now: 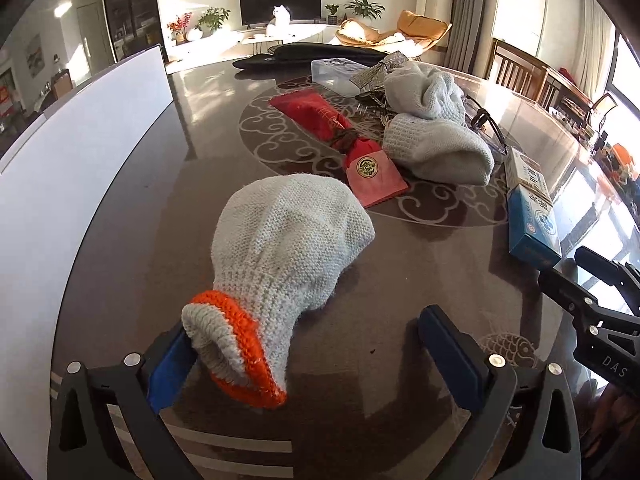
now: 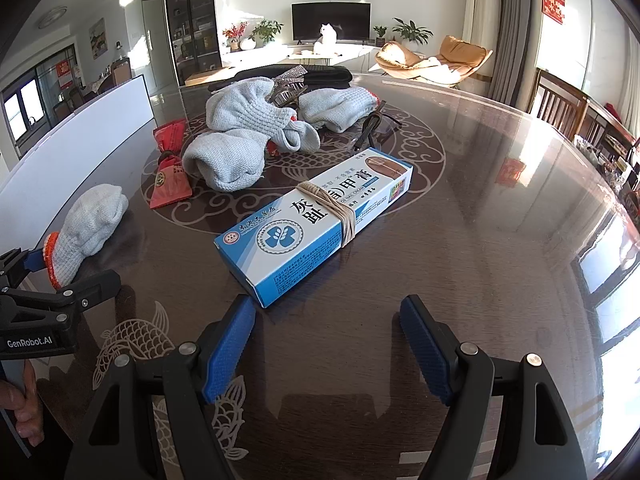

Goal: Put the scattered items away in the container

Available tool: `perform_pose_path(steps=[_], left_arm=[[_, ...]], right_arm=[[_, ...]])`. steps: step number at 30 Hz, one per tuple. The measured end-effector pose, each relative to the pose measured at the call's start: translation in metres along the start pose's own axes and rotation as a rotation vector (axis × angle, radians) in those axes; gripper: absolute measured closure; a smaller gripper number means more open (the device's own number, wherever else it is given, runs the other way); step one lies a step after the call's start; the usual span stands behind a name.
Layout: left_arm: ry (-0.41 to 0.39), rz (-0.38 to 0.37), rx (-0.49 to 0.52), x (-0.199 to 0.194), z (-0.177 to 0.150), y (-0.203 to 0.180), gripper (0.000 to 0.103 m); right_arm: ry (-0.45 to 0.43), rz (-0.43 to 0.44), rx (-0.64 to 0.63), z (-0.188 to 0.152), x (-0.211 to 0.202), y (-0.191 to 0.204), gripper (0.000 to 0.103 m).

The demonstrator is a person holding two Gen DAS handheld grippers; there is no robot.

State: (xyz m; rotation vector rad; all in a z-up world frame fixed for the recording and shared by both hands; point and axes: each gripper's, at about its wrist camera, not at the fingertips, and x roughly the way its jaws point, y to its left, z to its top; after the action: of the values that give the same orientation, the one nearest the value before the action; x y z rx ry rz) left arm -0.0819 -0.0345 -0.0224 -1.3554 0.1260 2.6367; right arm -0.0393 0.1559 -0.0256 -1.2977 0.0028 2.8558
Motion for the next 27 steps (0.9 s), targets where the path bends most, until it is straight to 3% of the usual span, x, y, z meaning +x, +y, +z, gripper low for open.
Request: perform_pose_path(steps=[27], left_arm=[[-0.009,0.000,-0.001,0.0000,0.0002,-0.0004,0.000]], right_arm=[[0.000,-0.001,0.000,0.0000,0.0005,0.0004,0.026]])
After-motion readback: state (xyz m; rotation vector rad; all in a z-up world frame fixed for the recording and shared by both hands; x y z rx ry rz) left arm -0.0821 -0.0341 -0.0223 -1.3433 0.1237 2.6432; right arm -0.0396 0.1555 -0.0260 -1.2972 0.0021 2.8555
